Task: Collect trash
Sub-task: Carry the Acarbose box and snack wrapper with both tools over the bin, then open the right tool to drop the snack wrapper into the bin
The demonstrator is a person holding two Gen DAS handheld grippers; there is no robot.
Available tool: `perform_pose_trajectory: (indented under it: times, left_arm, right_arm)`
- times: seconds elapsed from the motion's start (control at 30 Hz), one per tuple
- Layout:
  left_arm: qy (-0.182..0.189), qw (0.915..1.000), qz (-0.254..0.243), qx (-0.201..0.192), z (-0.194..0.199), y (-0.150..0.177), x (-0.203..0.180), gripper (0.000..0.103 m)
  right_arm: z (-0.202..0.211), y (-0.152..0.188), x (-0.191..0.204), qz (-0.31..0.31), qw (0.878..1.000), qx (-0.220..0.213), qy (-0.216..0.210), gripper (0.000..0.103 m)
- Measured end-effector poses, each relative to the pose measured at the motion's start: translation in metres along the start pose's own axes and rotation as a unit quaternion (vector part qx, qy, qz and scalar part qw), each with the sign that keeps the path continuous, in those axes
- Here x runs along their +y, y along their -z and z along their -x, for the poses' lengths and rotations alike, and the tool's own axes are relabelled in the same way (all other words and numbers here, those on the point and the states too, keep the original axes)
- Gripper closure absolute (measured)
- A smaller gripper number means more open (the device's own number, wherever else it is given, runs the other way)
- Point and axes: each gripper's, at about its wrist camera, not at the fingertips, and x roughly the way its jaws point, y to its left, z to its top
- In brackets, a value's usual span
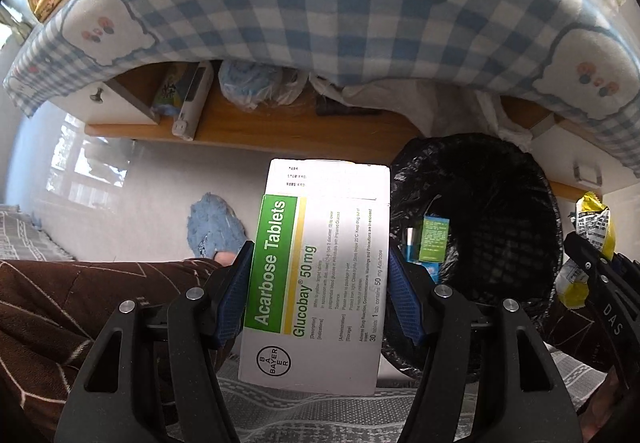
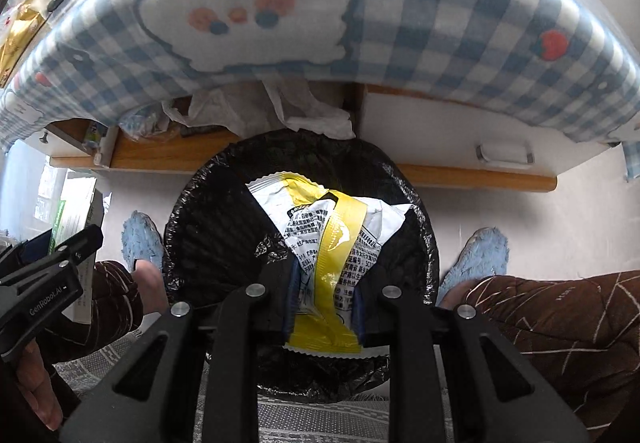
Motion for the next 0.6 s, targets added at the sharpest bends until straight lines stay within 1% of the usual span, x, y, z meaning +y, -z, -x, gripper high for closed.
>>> perform_pose_trajectory:
  times: [0.3,0.57,0.6]
  left_arm:
    - [-0.015,0.9997,-0.004,0.018,-0.020,0.002,0.000,0.042]
    - [-0.008,0.9999,0.002,0.015,-0.017,0.002,0.006,0.042]
    - [-0.007,0.9998,0.005,0.016,-0.018,0.002,0.007,0.042]
  right_arm:
    - [-0.020,0.004,0.011,0.011,1.000,0.010,-0.001,0.083]
    - [-0.024,0.002,0.030,0.022,1.000,0.006,-0.007,0.081]
    - [-0.024,0.001,0.032,0.023,1.000,0.005,-0.007,0.080]
